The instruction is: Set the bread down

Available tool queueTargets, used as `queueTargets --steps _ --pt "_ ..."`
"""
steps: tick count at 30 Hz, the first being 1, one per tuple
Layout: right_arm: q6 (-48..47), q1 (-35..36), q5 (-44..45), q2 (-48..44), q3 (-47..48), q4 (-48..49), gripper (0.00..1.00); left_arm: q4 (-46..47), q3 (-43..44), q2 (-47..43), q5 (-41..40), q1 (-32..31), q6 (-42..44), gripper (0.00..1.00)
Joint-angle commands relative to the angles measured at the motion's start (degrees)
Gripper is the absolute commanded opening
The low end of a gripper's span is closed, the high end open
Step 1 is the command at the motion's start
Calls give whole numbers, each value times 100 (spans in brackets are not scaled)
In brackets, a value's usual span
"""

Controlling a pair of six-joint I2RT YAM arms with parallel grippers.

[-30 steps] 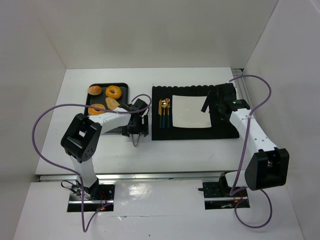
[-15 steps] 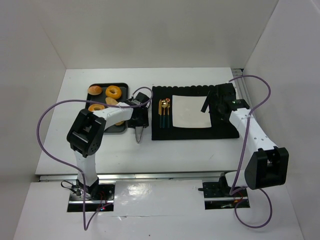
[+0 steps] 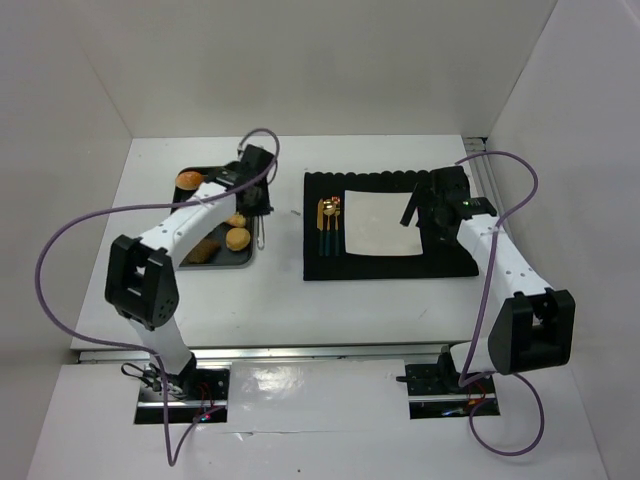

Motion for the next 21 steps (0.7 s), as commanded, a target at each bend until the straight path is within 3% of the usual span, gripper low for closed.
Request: queueTargets --steps 1,6,13,21 --pt "20 -48 -87 29 192 357 100 -643 710 -407 -92 389 250 26" --pt "20 -48 -140 29 192 409 100 -1672 1983 250 322 777 319 35" --pt "20 -48 -88 82 192 409 100 -2086 2539 507 50 777 373 57" --pt "-33 -48 -88 135 192 409 100 -2139 2864 779 -30 777 320 58"
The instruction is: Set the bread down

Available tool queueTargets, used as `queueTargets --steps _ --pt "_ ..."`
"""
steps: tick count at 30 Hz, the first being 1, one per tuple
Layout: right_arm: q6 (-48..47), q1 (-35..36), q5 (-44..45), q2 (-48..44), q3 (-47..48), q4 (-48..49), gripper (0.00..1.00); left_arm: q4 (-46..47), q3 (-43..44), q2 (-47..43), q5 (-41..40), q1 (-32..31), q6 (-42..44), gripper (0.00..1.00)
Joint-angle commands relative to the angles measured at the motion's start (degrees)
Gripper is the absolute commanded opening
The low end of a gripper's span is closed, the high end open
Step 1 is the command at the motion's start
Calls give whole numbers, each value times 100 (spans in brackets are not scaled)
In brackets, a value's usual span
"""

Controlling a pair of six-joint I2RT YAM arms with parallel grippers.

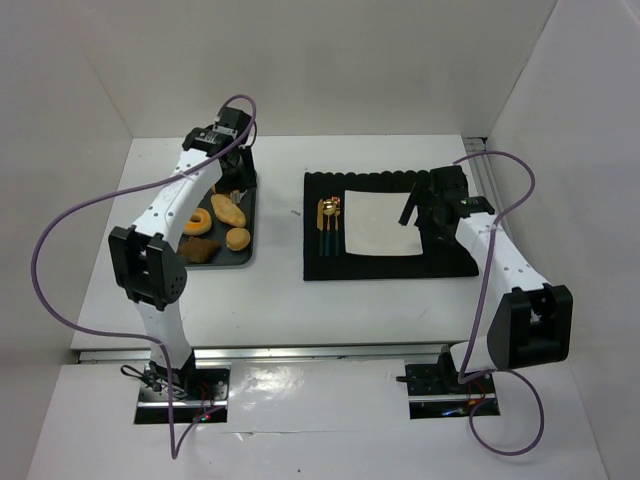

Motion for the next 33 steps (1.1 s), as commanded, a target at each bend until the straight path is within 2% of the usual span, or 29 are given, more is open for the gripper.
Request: queueTargets --steps 1,10,29,33 --pt "-31 -48 13 28 192 287 100 -61 445 112 -243 -5 31 58" --pt "-31 -48 13 142 297 287 100 -113 788 718 -956 47 -21 57" --pt "-83 -48 -93 502 456 287 100 -113 1246 1554 -983 100 -188 57" --pt "-83 -48 -93 634 456 340 100 -113 1298 1616 -930 100 -188 49"
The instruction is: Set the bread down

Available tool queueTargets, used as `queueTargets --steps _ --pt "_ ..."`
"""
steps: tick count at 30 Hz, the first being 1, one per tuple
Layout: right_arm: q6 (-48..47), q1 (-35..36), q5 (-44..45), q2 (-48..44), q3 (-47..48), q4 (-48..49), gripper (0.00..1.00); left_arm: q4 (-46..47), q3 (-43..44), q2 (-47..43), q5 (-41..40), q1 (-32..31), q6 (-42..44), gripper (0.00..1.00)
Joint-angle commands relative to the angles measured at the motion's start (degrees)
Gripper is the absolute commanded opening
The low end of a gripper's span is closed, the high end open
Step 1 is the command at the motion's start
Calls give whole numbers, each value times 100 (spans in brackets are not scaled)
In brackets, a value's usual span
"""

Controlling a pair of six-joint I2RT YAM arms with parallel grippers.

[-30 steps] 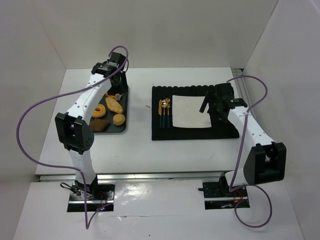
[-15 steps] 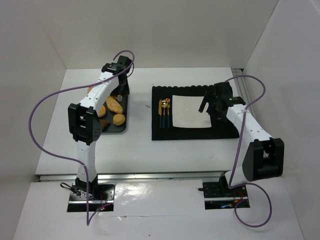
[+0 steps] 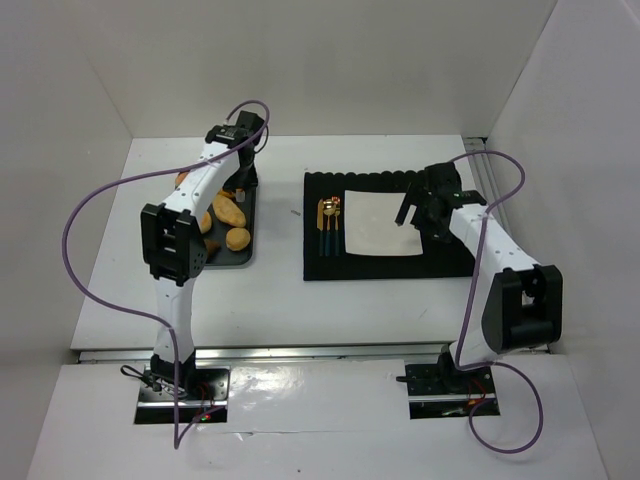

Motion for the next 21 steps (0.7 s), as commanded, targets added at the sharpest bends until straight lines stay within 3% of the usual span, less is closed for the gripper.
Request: queueTargets --steps 1,8,10,15,18,21 --pt "-61 -48 -25 48 314 276 100 38 301 73 -67 30 -121 46" --pt "-114 -48 -78 101 314 276 100 -76 302 11 -67 30 -121 29" --pt "-114 -48 -78 101 314 276 100 -208 363 -155 -198 30 -121 18" --pt "-166 -48 -78 -13 262 276 100 -261 153 -953 -401 30 -121 14" --pt "-167 -48 -78 -66 209 276 100 -314 -5 -1253 -182 30 2 8" --pt "-167 -48 -130 -171 209 276 100 -314 -137 -1605 -33 -22 116 8"
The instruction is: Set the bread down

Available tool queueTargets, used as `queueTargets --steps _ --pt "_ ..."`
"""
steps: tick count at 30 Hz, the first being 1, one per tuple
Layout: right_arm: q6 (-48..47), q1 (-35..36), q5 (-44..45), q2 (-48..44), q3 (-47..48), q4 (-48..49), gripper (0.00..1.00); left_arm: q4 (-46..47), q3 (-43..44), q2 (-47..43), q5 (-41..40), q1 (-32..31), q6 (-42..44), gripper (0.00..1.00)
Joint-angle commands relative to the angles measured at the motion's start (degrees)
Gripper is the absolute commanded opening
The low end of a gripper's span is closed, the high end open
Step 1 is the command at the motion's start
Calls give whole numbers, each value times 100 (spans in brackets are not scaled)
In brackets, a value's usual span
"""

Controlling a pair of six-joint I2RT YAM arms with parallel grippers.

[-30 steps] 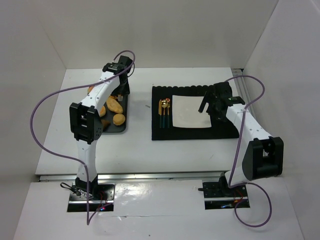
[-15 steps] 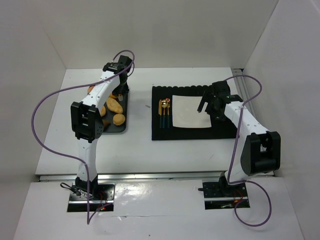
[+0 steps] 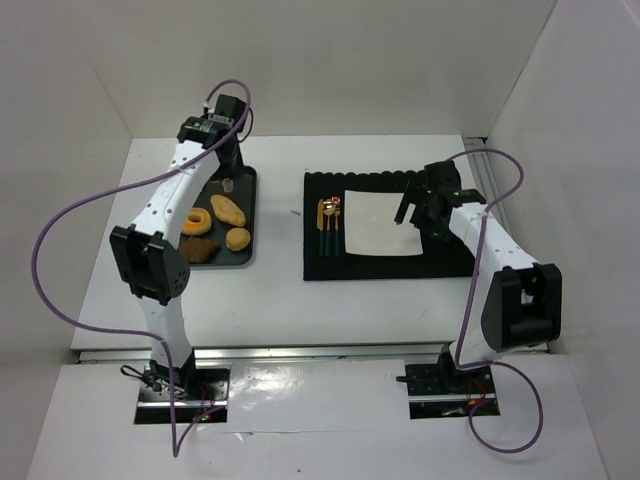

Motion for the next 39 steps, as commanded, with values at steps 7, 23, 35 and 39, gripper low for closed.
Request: queueTargets --steps 7,23,35,39 --pt "47 -101 369 -1093 310 -46 100 209 -138 -1062 1022 -1144 315 8" --pt "-66 -153 1970 -2983 723 -758 100 2468 345 518 3036 -2832 -424 9" --pt "-14 -153 1908 -2966 671 -759 100 2398 873 1426 3433 -2947 -416 54" --pt "-14 -153 1716 -2843 548 -514 100 2328 1013 1321 3547 -2947 -363 63"
